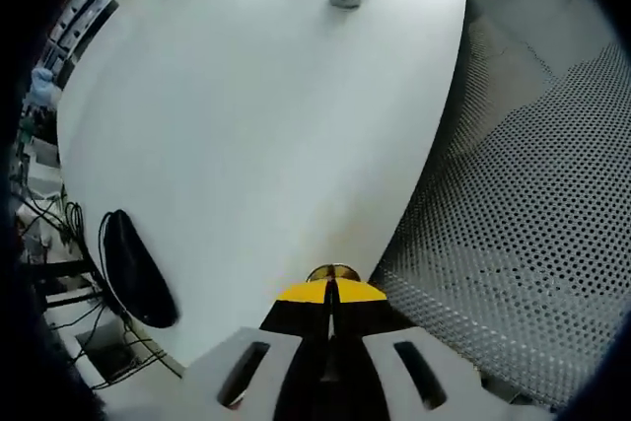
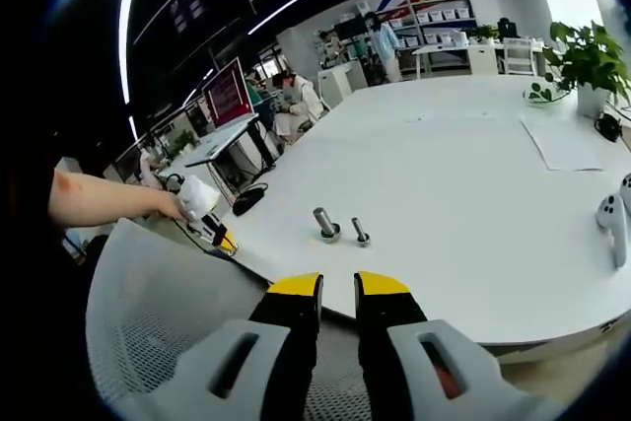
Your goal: Place the washer onto the threaded stud by aligning its center hole with the stud, sliding it down to the base, and recovering from edge contact or off-axis alignment until the washer reaches the visible bottom stop.
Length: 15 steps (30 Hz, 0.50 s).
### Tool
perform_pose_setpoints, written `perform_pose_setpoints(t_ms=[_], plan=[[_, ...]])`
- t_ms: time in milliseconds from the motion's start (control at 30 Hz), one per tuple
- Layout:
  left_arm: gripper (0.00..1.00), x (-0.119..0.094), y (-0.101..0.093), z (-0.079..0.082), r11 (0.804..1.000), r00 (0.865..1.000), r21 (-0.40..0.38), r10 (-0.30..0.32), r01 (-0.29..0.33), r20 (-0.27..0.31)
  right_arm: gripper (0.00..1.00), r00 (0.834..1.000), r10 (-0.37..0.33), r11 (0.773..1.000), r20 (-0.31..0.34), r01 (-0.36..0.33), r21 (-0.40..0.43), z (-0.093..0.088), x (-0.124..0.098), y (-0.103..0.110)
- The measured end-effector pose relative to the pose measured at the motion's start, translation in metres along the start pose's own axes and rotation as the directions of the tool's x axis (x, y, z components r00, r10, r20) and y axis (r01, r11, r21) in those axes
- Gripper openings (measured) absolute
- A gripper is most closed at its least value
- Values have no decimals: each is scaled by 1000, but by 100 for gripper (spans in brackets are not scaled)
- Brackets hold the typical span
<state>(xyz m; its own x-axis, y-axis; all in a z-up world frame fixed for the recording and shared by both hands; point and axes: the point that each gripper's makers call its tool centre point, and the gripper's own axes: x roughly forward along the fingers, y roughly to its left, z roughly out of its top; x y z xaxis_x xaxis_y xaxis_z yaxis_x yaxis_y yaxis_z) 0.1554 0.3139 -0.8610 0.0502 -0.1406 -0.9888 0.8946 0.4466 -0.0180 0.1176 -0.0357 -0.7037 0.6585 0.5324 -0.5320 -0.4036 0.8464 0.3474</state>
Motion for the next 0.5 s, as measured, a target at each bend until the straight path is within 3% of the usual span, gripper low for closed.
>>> perform_pose_setpoints(t_ms=[400,433,500], plan=[[0,10,-20,71,984,1000,176,-1,-5,31,16,1000,2,1000,-2,-2,-3,0,0,0],[0,11,-20,74,981,1000,195,-1,-4,24,16,1000,1,1000,-1,-1,-3,0,0,0],[0,14,-22,80,953,1000,304,-1,8,-25,16,1000,1,1000,1,-1,-2,0,0,0]])
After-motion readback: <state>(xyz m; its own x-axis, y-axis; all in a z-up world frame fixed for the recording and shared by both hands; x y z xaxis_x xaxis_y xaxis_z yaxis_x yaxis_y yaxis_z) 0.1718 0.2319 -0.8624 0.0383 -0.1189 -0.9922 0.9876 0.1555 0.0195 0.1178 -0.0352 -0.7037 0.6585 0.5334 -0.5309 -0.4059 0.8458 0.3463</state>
